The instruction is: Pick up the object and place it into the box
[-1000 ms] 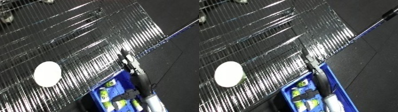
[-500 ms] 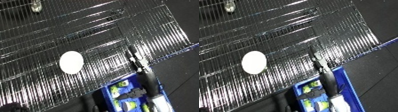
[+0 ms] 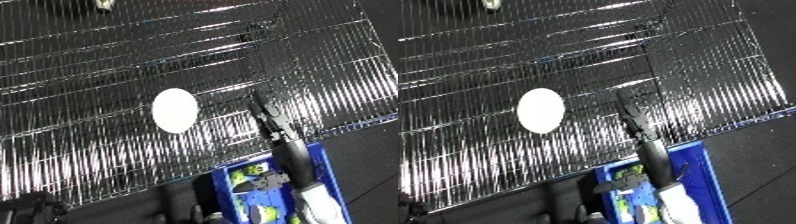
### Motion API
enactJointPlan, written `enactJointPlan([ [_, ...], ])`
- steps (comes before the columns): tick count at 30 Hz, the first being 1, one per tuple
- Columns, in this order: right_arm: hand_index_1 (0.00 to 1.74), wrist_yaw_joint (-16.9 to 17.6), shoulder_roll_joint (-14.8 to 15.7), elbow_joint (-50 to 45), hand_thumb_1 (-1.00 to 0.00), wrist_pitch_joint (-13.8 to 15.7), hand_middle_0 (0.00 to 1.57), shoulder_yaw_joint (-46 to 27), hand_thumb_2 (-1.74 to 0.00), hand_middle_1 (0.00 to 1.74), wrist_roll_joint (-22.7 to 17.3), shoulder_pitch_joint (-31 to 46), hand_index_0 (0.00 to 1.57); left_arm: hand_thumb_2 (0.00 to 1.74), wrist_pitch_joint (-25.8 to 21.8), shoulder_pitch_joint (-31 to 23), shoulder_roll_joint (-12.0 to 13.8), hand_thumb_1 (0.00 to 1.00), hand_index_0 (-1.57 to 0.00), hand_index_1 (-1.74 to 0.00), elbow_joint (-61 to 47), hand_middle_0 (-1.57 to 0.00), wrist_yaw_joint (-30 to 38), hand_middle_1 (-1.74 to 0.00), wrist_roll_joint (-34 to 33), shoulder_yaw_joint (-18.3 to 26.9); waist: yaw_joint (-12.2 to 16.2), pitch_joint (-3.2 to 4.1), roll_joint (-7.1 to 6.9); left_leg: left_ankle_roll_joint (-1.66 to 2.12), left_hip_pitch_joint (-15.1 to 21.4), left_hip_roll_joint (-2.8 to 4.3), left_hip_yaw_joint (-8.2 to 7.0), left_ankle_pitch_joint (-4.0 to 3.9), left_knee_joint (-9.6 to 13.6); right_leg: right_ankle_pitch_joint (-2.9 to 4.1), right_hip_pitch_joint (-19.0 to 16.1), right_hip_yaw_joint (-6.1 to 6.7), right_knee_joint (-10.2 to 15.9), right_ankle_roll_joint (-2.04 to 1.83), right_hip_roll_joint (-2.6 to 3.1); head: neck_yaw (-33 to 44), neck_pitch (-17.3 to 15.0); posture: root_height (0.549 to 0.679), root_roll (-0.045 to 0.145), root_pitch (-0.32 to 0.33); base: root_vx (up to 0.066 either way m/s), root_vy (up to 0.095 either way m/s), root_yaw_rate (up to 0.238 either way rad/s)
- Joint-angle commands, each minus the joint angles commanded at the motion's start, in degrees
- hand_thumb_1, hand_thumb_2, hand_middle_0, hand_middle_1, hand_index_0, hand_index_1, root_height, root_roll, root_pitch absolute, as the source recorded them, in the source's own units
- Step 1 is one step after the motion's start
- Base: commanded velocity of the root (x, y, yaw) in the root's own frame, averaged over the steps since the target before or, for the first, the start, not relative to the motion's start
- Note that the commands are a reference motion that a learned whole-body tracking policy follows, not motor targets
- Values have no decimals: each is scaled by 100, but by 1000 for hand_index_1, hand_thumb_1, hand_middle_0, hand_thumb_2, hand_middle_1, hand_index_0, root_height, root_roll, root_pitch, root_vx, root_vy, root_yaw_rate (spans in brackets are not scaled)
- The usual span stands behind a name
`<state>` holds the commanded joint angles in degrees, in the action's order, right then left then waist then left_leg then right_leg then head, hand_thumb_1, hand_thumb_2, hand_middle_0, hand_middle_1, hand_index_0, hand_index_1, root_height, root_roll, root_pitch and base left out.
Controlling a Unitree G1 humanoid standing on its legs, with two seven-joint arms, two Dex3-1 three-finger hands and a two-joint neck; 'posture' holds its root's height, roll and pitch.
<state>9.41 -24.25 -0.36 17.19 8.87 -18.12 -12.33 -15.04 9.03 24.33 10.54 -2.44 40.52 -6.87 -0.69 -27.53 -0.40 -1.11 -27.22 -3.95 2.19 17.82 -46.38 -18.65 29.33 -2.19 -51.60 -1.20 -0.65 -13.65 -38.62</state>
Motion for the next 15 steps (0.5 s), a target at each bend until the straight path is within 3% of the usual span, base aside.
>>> enactJointPlan([
  [3,0,-7,-1,8,0,-9,0,12,0,0,-3,-9,0,1740,-6,-2,-2,1000,-1570,-1740,3,-1570,-3,-1740,1,-3,-12,-3,0,0,-2,-1,0,1,-9,-2,1,-3,-11,1,-4,15,-54,620,58,-19,17,8,23],
  [9,0,-73,27,271,0,-164,0,175,0,0,-53,-255,0,1740,-25,-30,-26,1000,-1570,-1740,-17,-1570,-11,-1740,108,-23,-193,-60,34,-19,-19,-54,1,58,-193,-71,54,-43,-273,30,-78,-69,-217,614,54,-36,129,62,222],
  [15,0,-32,57,438,0,-200,0,224,0,0,-69,-453,0,1740,13,-61,-24,1000,-1570,-1740,-40,-1570,-22,-1740,170,-10,-263,-102,62,-41,-64,-110,-2,114,-334,-112,130,-67,-436,43,-107,-196,-258,610,53,-43,54,30,106],
])
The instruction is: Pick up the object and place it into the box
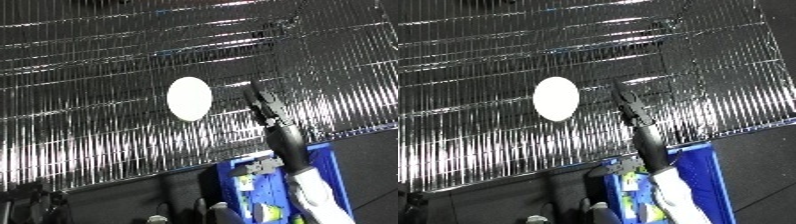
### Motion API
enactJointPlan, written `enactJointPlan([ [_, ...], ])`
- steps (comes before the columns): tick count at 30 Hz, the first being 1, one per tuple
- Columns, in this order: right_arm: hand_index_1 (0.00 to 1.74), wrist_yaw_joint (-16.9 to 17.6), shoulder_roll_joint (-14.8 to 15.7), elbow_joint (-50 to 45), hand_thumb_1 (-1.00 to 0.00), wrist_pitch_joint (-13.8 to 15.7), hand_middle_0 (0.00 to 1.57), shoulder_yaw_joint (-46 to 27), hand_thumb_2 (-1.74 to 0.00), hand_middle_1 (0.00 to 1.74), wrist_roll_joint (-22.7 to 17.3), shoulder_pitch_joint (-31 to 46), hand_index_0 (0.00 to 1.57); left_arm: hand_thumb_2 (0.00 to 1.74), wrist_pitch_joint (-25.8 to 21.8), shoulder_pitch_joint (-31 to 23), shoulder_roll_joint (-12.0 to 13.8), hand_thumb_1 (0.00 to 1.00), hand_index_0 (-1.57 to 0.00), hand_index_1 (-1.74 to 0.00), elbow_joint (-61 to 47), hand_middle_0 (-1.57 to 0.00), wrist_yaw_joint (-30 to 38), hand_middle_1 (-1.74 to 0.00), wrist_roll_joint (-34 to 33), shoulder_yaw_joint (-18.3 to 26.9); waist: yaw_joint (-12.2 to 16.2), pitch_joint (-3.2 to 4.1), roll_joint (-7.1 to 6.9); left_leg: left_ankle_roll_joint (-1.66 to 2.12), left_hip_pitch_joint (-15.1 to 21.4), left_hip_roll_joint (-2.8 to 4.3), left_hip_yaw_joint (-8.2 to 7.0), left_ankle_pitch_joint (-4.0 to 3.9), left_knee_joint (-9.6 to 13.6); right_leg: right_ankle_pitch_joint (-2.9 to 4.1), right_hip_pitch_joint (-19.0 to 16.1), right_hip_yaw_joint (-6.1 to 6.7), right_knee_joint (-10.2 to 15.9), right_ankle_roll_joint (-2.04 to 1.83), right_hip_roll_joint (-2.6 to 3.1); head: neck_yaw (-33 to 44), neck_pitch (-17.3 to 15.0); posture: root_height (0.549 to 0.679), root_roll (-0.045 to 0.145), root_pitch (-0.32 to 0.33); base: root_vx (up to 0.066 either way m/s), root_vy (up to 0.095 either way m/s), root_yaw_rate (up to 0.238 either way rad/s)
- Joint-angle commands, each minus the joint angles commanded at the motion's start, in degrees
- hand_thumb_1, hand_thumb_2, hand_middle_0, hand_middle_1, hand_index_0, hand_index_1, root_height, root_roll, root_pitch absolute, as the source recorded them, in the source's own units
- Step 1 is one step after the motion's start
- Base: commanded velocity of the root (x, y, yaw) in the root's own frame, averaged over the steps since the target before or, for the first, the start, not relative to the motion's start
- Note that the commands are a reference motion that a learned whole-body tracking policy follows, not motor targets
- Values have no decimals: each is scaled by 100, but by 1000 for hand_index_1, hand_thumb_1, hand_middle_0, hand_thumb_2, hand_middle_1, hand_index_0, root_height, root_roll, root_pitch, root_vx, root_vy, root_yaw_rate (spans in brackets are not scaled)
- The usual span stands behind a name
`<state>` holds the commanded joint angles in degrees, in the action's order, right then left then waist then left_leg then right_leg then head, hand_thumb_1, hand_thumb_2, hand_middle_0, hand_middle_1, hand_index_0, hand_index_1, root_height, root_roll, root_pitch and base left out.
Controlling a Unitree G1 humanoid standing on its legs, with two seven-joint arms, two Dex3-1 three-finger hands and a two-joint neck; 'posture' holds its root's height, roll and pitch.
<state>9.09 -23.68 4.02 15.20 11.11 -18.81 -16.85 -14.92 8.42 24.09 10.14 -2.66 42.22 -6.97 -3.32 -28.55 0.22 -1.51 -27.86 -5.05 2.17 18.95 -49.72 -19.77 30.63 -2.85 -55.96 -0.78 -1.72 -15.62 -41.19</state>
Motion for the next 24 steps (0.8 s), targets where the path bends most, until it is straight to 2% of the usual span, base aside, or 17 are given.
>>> enactJointPlan([
  [7,0,74,16,233,0,-38,0,36,0,0,-23,-256,0,1740,-5,15,13,1000,-1570,-1740,-35,-1570,-14,-1740,-17,-63,-51,-62,51,-36,-91,-49,-12,50,-141,-7,153,7,-159,15,-2,-173,25,604,52,-47,33,33,72],
  [13,0,118,-16,458,0,-63,0,48,0,0,-80,-490,0,1740,8,81,40,1000,-1570,-1740,-100,-1570,8,-1740,2,-125,-75,-119,100,-64,-187,-79,-33,90,-246,-2,297,23,-269,22,5,-323,110,600,51,-44,8,32,39],
  [18,0,177,-64,758,0,-24,0,72,0,0,-167,-709,0,1740,14,157,53,1000,-1570,-1740,-87,-1570,29,-1740,12,-197,-99,-124,133,-87,-262,-95,-36,114,-288,4,408,24,-327,26,11,-423,175,599,49,-39,2,23,26],
  [24,0,212,-114,1100,0,-52,0,120,0,0,-289,-1022,0,1740,7,242,74,1000,-1570,-1740,-91,-1570,76,-1740,56,-297,-132,-124,178,-96,-410,-101,-34,134,-373,17,564,17,-395,26,7,-556,247,596,47,-28,-4,14,21],
])
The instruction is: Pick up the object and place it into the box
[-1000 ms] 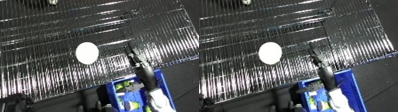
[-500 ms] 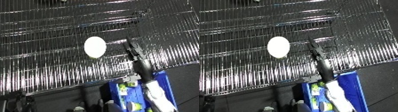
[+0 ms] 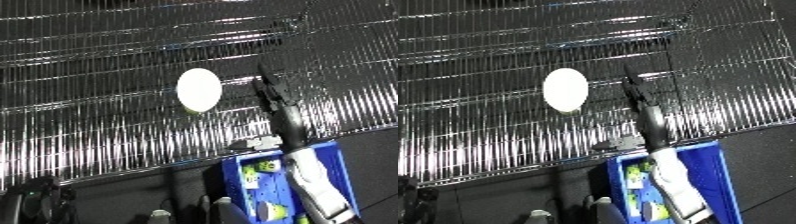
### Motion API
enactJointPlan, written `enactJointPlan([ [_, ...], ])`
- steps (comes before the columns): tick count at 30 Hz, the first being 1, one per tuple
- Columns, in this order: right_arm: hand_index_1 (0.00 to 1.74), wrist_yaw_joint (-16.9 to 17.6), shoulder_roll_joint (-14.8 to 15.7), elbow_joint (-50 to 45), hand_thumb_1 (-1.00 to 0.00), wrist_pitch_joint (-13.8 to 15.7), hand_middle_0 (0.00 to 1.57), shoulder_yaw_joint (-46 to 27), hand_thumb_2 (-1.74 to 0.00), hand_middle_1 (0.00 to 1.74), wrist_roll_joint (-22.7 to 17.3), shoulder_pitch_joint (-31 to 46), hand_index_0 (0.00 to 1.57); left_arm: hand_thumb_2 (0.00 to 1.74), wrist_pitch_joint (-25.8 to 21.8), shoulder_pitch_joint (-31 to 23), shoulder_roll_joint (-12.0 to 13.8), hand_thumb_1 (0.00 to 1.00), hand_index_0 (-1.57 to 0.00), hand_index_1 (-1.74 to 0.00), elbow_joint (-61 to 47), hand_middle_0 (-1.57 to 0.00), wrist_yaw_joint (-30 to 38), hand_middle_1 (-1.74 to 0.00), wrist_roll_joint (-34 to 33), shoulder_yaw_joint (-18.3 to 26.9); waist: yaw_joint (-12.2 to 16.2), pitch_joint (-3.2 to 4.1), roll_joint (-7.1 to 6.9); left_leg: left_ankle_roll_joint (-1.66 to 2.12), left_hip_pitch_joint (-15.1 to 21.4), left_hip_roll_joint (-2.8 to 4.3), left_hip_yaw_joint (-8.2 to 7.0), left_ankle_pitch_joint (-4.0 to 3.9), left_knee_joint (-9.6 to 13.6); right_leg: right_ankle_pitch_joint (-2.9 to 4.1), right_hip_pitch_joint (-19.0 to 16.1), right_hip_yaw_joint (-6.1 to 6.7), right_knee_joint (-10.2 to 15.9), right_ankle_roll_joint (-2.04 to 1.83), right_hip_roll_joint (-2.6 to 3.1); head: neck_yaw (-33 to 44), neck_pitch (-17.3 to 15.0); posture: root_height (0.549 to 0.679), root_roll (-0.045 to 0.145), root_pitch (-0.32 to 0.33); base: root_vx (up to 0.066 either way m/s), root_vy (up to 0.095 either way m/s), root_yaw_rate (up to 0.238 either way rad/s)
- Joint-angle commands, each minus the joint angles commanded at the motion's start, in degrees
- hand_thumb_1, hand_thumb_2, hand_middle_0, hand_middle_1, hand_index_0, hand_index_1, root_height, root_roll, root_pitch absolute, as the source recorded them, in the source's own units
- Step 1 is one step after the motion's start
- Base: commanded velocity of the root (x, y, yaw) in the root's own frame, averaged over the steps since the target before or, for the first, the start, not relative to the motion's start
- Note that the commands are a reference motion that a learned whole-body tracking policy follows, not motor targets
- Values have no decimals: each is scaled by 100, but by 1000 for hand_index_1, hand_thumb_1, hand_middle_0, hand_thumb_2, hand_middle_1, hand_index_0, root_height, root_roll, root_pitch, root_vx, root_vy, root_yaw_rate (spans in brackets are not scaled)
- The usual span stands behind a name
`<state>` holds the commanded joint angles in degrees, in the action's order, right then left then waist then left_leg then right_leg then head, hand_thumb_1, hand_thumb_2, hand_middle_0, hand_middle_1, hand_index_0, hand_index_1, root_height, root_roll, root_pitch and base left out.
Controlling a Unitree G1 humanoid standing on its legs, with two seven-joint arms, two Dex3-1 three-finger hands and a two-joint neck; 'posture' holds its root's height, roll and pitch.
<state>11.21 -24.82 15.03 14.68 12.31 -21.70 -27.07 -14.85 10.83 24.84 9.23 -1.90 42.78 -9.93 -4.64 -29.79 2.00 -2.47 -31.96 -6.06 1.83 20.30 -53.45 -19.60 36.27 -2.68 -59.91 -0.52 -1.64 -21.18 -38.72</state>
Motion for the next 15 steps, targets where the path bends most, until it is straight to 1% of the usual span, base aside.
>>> enactJointPlan([
  [6,0,84,-19,237,0,-76,0,100,0,0,-53,-375,0,1740,-22,109,25,1000,-1570,-1740,-62,-1570,109,-1740,58,-138,-27,0,48,-8,-156,-17,-8,33,-65,-6,157,-7,-48,4,6,-103,141,594,47,-11,3,16,19],
  [11,0,156,-61,429,0,-126,0,204,0,0,-69,-667,0,1740,-59,190,29,1000,-1570,-1740,-87,-1570,165,-1740,86,-223,-52,0,87,-32,-298,-35,-20,81,-142,-30,311,-11,-113,26,12,-148,297,591,47,6,7,19,12],
  [15,0,178,-84,503,0,-173,0,256,0,0,-70,-804,0,1740,-77,220,35,1000,-1570,-1740,-93,-1570,191,-1740,105,-253,-57,0,105,-43,-391,-38,-30,112,-219,-46,403,-13,-168,40,11,-150,304,589,46,14,5,10,0],
])
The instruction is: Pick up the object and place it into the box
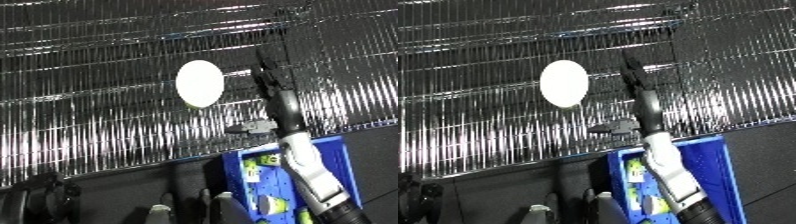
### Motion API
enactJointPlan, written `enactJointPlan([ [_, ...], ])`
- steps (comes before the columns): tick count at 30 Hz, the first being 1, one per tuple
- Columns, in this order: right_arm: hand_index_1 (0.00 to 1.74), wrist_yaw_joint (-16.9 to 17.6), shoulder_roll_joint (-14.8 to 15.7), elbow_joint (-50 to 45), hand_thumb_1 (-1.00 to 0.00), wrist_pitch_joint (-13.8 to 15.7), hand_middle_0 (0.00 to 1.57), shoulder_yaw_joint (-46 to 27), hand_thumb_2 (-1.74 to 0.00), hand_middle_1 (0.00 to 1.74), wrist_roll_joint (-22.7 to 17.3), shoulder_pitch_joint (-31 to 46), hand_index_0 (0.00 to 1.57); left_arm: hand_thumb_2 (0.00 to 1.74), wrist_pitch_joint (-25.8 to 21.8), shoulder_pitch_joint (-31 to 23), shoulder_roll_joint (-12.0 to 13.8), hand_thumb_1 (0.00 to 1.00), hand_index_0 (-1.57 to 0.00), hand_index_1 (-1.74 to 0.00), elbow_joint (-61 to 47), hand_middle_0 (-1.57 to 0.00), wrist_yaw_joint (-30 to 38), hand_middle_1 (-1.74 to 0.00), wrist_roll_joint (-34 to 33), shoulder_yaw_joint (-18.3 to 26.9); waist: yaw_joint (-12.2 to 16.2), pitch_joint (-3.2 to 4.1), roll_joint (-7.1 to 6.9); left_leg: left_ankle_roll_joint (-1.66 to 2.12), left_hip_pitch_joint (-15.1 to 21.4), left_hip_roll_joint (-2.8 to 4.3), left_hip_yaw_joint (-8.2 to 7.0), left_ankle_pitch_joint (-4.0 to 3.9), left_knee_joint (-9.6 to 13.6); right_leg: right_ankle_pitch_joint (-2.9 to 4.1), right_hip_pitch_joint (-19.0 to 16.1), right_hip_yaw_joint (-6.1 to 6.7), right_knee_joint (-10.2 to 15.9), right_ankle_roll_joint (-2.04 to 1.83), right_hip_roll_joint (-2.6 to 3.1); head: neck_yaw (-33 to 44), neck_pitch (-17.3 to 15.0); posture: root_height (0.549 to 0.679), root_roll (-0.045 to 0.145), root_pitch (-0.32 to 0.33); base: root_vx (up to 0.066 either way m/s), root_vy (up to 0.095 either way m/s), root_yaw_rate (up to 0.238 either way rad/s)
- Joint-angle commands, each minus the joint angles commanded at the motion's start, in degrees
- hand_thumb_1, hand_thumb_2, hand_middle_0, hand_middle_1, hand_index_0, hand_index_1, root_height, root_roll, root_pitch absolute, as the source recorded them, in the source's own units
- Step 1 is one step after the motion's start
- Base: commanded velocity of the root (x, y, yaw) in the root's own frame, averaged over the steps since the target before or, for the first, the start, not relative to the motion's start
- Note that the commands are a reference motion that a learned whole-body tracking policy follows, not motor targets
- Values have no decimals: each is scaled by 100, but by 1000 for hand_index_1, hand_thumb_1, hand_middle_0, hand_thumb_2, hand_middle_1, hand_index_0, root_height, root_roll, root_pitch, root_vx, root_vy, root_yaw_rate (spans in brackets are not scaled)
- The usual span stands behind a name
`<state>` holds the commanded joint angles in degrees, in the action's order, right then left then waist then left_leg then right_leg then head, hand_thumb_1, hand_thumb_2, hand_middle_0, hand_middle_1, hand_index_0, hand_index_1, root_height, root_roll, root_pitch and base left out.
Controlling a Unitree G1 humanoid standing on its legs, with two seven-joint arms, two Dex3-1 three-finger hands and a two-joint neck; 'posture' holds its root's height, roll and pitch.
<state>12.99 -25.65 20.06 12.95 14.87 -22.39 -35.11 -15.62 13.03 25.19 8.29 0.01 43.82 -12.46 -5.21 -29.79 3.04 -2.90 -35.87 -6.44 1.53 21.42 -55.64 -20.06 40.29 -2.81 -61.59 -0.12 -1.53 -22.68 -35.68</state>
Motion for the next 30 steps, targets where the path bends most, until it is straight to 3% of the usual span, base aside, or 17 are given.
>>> enactJointPlan([
  [4,0,2,-1,11,0,-1,0,6,0,0,0,-17,0,1740,-2,7,-1,1000,-1570,-1740,3,-1570,2,-1740,1,1,1,0,1,0,-14,1,-2,6,-12,-4,14,0,-10,1,0,0,0,589,46,15,0,0,0],
  [7,0,-18,-62,93,0,-56,0,72,0,0,21,-147,0,1740,-6,36,12,1000,-1570,-1740,-29,-1570,38,-1740,24,-57,-36,0,30,-16,-99,-15,-8,27,-61,-22,106,-4,-56,13,8,-100,324,587,46,25,-11,32,25],
  [11,0,-67,-146,367,0,-177,0,265,0,0,80,-558,0,1740,-32,125,-5,1000,-1570,-1740,-83,-1570,123,-1740,48,-173,-125,0,94,-45,-317,-37,-15,71,-178,-69,328,-32,-169,36,9,-181,468,584,45,48,-13,38,51],
  [27,0,28,-2,801,0,-330,0,659,0,0,135,-1445,0,1740,-62,247,-78,1000,-1570,-1740,-132,-1570,242,-1740,102,-339,-267,0,205,-80,-580,-105,-14,109,-286,-131,571,-80,-266,89,10,-448,730,580,48,83,-3,16,34],
  [30,261,7,30,809,-150,-339,235,670,-261,261,94,-1530,235,1740,-59,252,-87,1000,-1570,-1740,-148,-1570,256,-1740,112,-360,-280,0,218,-85,-611,-108,-16,117,-297,-136,603,-81,-275,90,11,-466,758,580,48,88,-13,8,22],
])
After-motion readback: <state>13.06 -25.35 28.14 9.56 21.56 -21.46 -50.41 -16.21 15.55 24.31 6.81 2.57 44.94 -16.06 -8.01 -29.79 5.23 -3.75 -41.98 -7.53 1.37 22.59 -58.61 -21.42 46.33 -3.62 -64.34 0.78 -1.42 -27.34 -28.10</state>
